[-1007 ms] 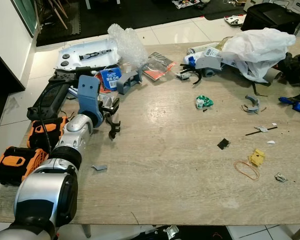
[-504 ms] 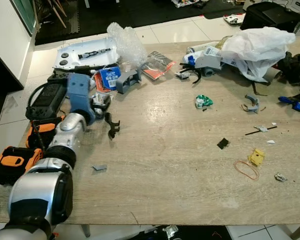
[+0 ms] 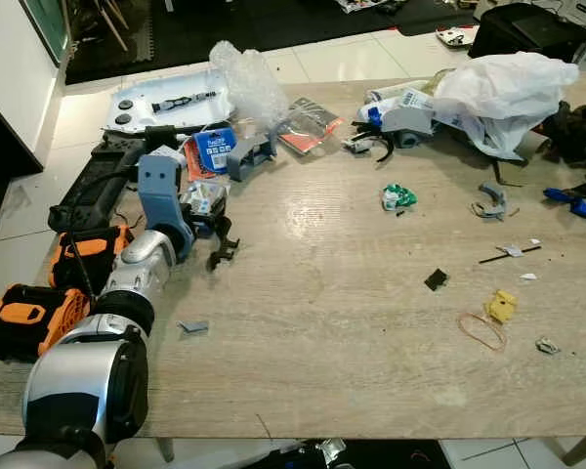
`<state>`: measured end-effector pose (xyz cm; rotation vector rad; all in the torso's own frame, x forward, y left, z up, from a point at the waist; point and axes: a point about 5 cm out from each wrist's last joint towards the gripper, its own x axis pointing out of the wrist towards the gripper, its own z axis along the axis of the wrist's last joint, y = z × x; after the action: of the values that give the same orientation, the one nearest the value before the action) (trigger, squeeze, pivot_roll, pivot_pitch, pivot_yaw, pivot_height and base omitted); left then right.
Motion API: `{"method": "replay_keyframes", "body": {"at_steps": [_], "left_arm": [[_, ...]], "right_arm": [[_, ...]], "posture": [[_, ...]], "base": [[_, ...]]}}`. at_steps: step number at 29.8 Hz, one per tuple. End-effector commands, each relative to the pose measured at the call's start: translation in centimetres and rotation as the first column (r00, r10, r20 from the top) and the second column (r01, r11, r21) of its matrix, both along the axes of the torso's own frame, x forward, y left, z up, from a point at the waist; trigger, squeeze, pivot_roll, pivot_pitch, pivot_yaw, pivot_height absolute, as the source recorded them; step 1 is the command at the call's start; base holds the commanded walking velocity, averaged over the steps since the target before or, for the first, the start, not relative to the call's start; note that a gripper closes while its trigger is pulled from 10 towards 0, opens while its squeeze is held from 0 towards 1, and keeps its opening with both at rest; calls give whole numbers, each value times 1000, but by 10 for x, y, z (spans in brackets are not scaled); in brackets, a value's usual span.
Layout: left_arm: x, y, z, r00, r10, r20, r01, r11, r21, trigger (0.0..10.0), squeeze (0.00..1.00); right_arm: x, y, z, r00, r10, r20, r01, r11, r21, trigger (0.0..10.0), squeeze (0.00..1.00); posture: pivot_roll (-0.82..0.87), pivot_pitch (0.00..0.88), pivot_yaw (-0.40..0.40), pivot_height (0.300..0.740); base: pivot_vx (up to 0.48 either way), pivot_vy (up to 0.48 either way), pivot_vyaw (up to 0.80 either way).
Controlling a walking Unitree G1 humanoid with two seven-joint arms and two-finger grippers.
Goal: Picking trash to rubbish bin
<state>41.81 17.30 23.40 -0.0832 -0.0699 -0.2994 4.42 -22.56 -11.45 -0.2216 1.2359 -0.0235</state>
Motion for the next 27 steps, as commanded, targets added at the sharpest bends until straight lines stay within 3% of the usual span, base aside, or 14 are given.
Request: {"method": "replay_keyframes", "body": {"at_steps": [1,12,13,14,15,16,22,24,25,26,27], "left_arm": [[-3,2,-16,999,-4,-54,5,1000,22,10000,0],[-5,1,-28,996,10,-90,6,985,175,10000,0],[-5,0,-32,995,4,-100,16,981,195,8588,0],[-5,0,-32,995,4,-100,16,981,195,8588,0],[-6,-3,-36,994,-3,-112,27,976,215,627,0],[-7,-5,-40,993,-13,-119,39,974,221,0,0],[-7,-12,-40,993,-37,-109,59,978,202,0,0],[-6,-16,-33,994,-72,-81,84,984,159,0,0],[-6,-22,-23,988,-148,-43,151,986,76,1843,0],[-6,-26,-16,979,-201,-11,201,979,20,1843,0],[-6,-26,-16,979,-201,-11,201,979,20,1843,0]], "right_arm": [[-17,2,-2,999,-15,-47,16,1000,9,10000,0],[-18,2,-2,998,-17,-53,17,1000,9,10000,0],[-18,2,-2,998,-17,-53,17,1000,8,10000,0],[-18,2,-2,998,-17,-53,17,1000,8,10000,0],[-17,2,-2,999,-18,-51,18,1000,8,10000,0],[-15,1,-2,999,-19,-49,19,1000,7,10000,0],[-9,0,-2,999,-21,-40,21,1000,5,10000,0],[-6,0,-2,999,-21,-36,21,1000,5,10000,0],[-3,1,-1,999,-20,-30,20,1000,5,10000,0],[0,1,-1,999,-20,-26,20,1000,5,10000,0],[0,1,-1,999,-20,-26,20,1000,5,10000,0]], "posture": [[-425,406,102,740],[-420,409,101,740],[-420,406,102,740],[-420,406,102,740],[-421,402,102,740],[-423,400,102,740],[-420,384,104,740],[-415,369,106,740],[-409,356,108,740],[-406,351,108,740],[-406,351,108,740]], "base": [[0,0,0],[0,0,0],[0,0,0],[0,0,0],[0,0,0],[0,0,0],[0,0,0],[0,0,0],[0,0,0],[0,0,0],[0,0,0]]}}
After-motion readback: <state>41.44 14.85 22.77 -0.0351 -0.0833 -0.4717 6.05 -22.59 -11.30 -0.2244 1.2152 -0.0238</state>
